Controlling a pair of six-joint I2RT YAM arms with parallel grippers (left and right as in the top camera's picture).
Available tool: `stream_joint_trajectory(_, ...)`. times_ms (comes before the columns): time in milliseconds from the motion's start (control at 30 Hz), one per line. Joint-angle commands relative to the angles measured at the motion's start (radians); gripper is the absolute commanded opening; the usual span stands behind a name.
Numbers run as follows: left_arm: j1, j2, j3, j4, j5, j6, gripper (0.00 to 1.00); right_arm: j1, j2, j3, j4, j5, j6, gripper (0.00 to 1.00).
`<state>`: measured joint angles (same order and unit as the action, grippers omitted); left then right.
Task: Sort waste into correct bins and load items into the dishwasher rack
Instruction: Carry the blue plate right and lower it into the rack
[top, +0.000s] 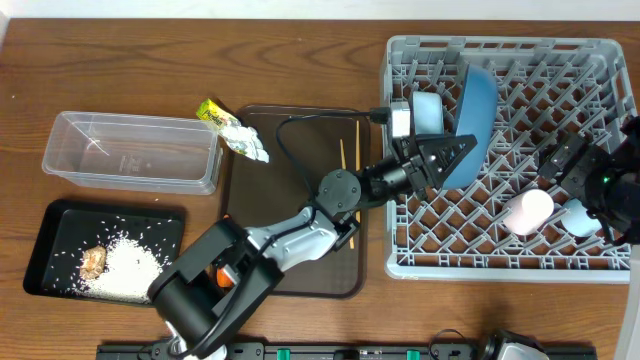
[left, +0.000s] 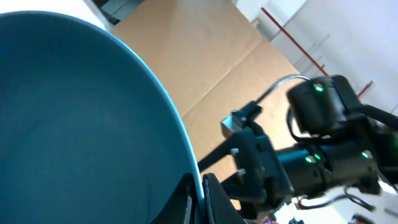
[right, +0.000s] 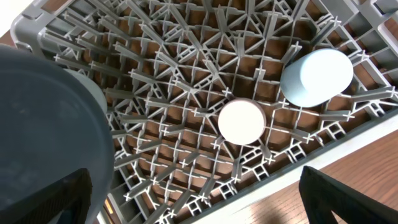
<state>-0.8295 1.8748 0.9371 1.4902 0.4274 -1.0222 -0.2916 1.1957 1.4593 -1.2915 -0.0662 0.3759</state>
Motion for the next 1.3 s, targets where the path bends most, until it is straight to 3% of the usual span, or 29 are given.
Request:
stream_joint_trajectory(0,-0.002,0.041,0.054,0.016,-0.025,-0.094,0.06,-0.011,0.0,0.003,-0.004,0.014,0.008,0.99)
stream_joint_trajectory(167,-0.015,0.105,0.091,0.024,-0.056,-0.177,0.06,-0.011,0.0,0.003,-0.007,0.014,0.007,0.99)
stream_joint_trajectory(733,-0.018,0.139,0.114,0.017,-0.116,-0.177,0.07,-0.011,0.0,0.003,-0.014,0.014,-0.016,0.99)
stream_joint_trajectory(1033,-0.016,0.139,0.114,0.015,-0.116,-0.177,0.16,-0.011,0.0,0.003,-0.014,0.014,-0.018,0.99)
stream_joint_trajectory(1267,0.002,0.139,0.114,-0.002,-0.114,-0.176,0.17,-0.011,0.0,0.003,-0.016,0.014,-0.018,0.99)
